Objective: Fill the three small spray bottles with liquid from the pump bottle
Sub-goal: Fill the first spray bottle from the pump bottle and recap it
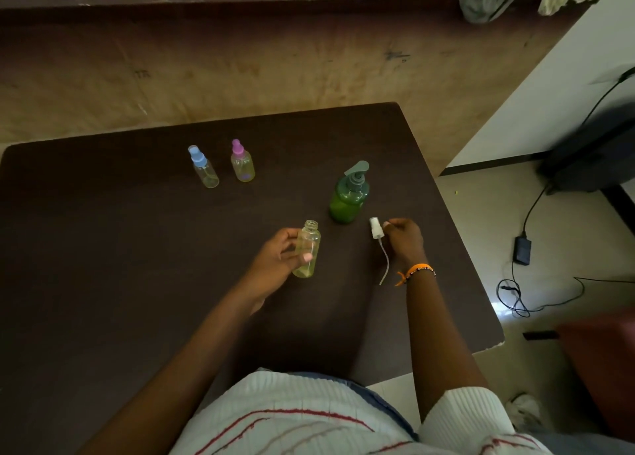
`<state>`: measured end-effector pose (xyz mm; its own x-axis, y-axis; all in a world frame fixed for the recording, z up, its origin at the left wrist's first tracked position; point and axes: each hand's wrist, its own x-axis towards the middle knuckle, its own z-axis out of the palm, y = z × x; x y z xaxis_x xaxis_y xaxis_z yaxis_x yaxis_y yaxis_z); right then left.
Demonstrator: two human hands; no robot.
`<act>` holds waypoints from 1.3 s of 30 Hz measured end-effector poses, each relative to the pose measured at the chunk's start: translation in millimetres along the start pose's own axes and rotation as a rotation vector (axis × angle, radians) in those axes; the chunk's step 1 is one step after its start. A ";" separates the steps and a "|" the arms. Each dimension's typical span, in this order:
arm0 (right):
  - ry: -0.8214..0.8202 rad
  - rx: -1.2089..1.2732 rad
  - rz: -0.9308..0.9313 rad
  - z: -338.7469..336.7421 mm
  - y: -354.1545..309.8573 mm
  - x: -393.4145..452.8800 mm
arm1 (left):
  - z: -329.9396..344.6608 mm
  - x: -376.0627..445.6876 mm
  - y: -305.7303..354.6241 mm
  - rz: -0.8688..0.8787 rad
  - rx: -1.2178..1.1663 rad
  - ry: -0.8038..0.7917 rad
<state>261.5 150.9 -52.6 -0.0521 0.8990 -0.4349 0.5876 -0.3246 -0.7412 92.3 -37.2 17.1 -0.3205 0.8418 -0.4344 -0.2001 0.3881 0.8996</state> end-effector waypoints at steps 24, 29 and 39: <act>-0.082 0.007 -0.441 36.4 -40.8 -52.5 | -3.6 5.6 0.2 0.077 -0.016 0.155; -0.089 0.008 -0.477 41.3 -25.6 -77.6 | -2.7 2.3 3.4 0.098 -0.003 0.180; -0.117 -0.069 -0.539 62.3 -3.5 -111.0 | -4.7 -4.1 -2.4 0.163 0.064 0.182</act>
<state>214.9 33.9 -33.5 -0.4474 0.8923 -0.0602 0.5044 0.1962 -0.8409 89.8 -43.4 16.6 -0.5066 0.8158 -0.2790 -0.0753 0.2805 0.9569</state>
